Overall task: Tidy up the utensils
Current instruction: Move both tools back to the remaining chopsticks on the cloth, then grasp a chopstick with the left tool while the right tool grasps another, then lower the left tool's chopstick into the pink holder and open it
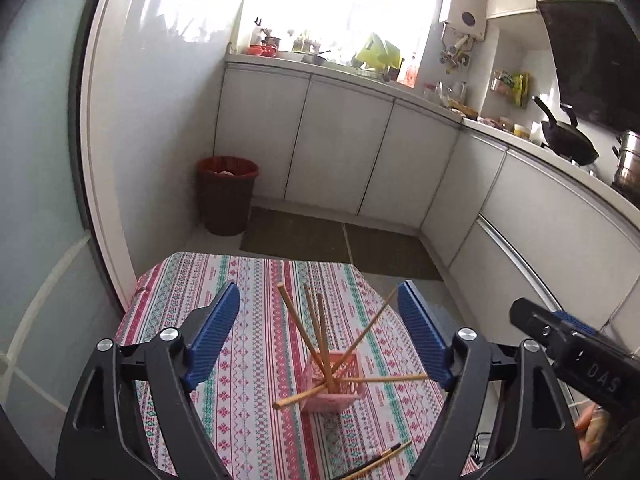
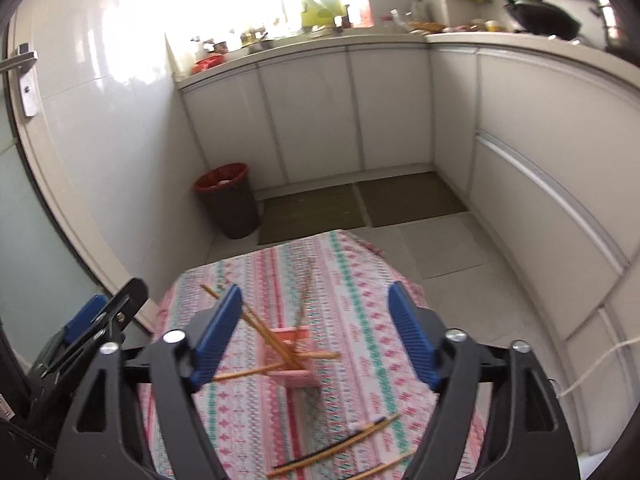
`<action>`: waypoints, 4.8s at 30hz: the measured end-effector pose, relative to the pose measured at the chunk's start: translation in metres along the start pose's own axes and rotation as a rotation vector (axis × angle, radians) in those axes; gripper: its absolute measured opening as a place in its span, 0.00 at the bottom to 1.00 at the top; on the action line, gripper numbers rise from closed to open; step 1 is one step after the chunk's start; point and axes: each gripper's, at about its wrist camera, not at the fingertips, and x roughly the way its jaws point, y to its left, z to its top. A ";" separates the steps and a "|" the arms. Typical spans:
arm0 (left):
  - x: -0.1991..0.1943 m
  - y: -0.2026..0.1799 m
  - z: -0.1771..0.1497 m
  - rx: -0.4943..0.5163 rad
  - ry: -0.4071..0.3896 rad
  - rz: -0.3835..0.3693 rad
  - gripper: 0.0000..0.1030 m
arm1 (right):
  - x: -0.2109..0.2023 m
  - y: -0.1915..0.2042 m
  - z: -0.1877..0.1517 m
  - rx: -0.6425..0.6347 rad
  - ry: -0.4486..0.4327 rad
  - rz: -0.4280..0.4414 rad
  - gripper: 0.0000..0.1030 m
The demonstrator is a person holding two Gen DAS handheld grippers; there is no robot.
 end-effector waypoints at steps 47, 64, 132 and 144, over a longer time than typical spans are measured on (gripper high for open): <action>0.199 -0.129 -0.234 0.448 0.877 -0.064 0.25 | 0.037 -0.217 -0.212 0.565 0.545 0.027 0.93; 0.188 -0.088 -0.240 0.495 0.760 -0.037 0.06 | 0.065 -0.201 -0.207 0.570 0.585 0.026 0.93; 0.061 -0.038 -0.022 0.155 0.124 -0.079 0.07 | -0.075 -0.052 0.036 0.174 -0.018 0.343 0.03; 0.008 -0.005 0.002 0.061 0.029 -0.095 0.14 | 0.028 -0.092 0.000 0.238 0.180 0.179 0.16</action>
